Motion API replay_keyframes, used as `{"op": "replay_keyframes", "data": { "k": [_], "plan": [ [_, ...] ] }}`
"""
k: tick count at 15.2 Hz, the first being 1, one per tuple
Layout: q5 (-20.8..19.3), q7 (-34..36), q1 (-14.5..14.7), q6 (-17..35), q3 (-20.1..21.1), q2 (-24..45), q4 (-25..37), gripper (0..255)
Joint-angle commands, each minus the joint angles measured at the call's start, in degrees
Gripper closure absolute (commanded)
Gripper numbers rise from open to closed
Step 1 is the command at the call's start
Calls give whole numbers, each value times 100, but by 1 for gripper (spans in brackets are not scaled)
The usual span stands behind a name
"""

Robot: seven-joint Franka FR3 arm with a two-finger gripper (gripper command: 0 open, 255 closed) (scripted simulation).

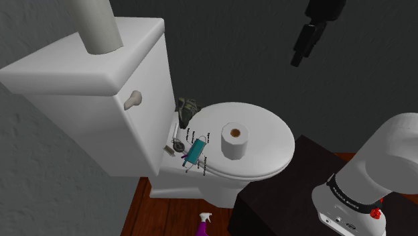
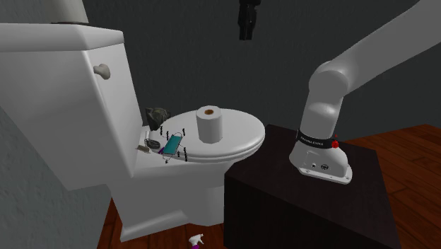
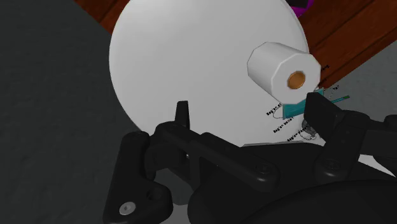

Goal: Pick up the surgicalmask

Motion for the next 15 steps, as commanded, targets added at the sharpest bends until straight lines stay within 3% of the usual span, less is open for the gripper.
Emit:
{"op": "replay_keyframes", "data": {
  "k": [1,8,15],
  "plan": [
    [0,0,0,0,0,0,0,0],
    [309,816,156,1048,791,558,-502,0],
    [432,1672,236,2124,1592,1557,-612,0]
  ]
}}
